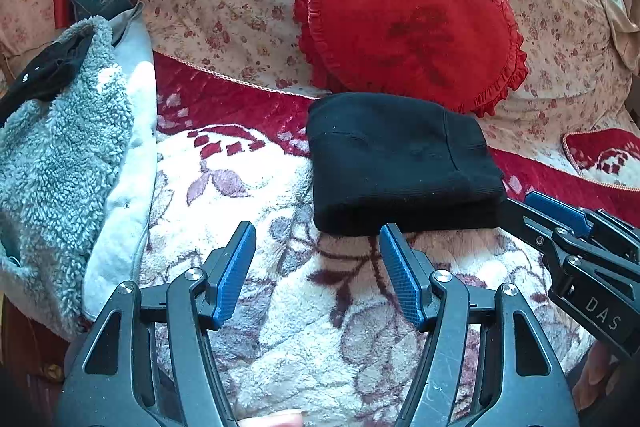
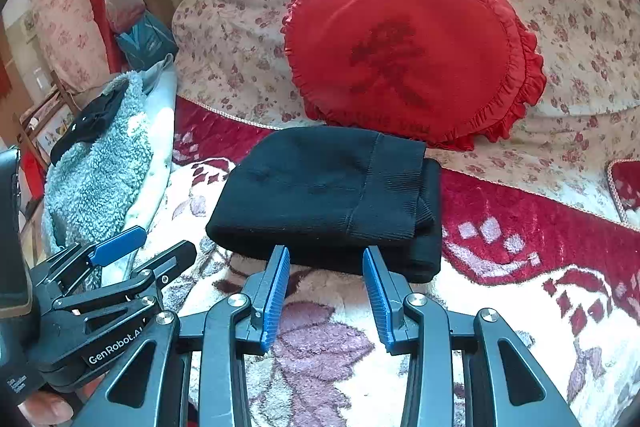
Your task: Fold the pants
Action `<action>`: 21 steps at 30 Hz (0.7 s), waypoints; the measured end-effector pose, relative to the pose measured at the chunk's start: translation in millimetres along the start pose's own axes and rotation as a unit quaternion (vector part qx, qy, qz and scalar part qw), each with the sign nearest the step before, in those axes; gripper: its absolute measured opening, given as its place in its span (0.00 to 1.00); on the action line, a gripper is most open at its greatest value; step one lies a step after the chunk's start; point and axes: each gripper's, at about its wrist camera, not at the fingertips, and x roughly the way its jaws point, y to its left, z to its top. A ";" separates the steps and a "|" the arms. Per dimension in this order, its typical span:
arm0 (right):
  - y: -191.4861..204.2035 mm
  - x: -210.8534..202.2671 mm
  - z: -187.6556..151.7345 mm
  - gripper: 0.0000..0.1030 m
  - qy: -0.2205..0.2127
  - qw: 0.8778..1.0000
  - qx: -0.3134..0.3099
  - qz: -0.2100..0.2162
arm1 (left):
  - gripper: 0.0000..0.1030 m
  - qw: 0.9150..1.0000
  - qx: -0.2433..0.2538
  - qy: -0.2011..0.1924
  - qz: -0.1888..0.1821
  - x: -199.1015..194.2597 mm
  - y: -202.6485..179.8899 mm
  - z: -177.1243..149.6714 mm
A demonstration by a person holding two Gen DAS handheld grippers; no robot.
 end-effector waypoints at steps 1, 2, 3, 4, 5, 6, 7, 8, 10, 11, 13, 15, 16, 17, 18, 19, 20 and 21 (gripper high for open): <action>1.1 -0.4 -0.4 0.36 -0.001 1.000 -0.001 -0.001 | 0.62 1.000 -0.001 -0.001 0.000 -0.6 0.6 -0.5; 2.4 -0.7 -0.8 0.36 -0.001 1.000 -0.002 -0.003 | 0.62 1.000 -0.002 0.000 -0.001 -0.5 1.1 -1.2; 3.7 -0.8 -1.2 0.36 -0.001 1.000 -0.004 -0.007 | 0.62 1.000 -0.002 0.001 -0.002 -0.4 1.9 -1.4; 4.8 -0.7 -1.7 0.36 0.000 1.000 -0.004 -0.009 | 0.62 1.000 -0.003 0.002 -0.003 -0.3 2.2 -1.8; 5.2 -0.4 -2.0 0.36 0.001 1.000 -0.005 -0.011 | 0.62 1.000 -0.004 0.002 -0.003 -0.5 2.1 -2.0; 5.6 0.0 -2.2 0.36 0.002 1.000 -0.006 -0.012 | 0.62 1.000 -0.003 0.002 -0.004 -0.7 2.0 -2.3; 6.3 0.0 -2.2 0.36 0.003 1.000 -0.006 -0.012 | 0.62 1.000 -0.003 0.002 -0.004 -0.7 2.1 -2.3; 6.2 0.4 -2.1 0.36 0.004 1.000 -0.007 -0.012 | 0.62 1.000 -0.003 0.002 -0.004 -0.8 1.9 -2.2; 6.2 1.0 -2.2 0.36 0.005 1.000 -0.007 -0.012 | 0.62 1.000 -0.002 0.001 -0.005 -1.5 1.7 -2.1; 6.1 1.3 -2.2 0.36 0.006 1.000 -0.006 -0.012 | 0.62 1.000 -0.001 0.000 -0.006 -1.7 1.3 -2.1; 5.9 1.1 -2.4 0.36 0.007 1.000 -0.006 -0.012 | 0.62 1.000 0.000 0.000 -0.006 -1.4 0.7 -2.0; 6.1 1.6 -2.6 0.36 0.008 1.000 -0.007 -0.012 | 0.62 1.000 0.000 0.000 -0.010 -1.7 0.4 -2.1; 6.3 1.8 -2.7 0.36 0.009 1.000 -0.007 -0.012 | 0.62 1.000 0.000 -0.001 -0.011 -2.4 -0.1 -2.4; 6.1 1.9 -3.0 0.36 0.009 1.000 -0.007 -0.011 | 0.62 1.000 0.000 -0.002 -0.011 -2.6 -0.1 -2.6; 5.8 2.0 -3.2 0.36 0.010 1.000 -0.007 -0.010 | 0.62 1.000 0.001 -0.002 -0.010 -2.6 -0.5 -2.6; 5.7 2.1 -3.2 0.36 0.010 1.000 -0.007 -0.011 | 0.62 1.000 0.002 -0.001 -0.010 -2.2 -0.7 -2.5; 5.9 2.0 -3.1 0.36 0.010 1.000 -0.007 -0.010 | 0.62 1.000 0.003 -0.001 -0.009 -2.0 -1.0 -2.8; 5.7 2.0 -3.2 0.36 0.010 1.000 -0.006 -0.010 | 0.62 1.000 0.002 -0.001 -0.010 -2.0 -1.2 -2.9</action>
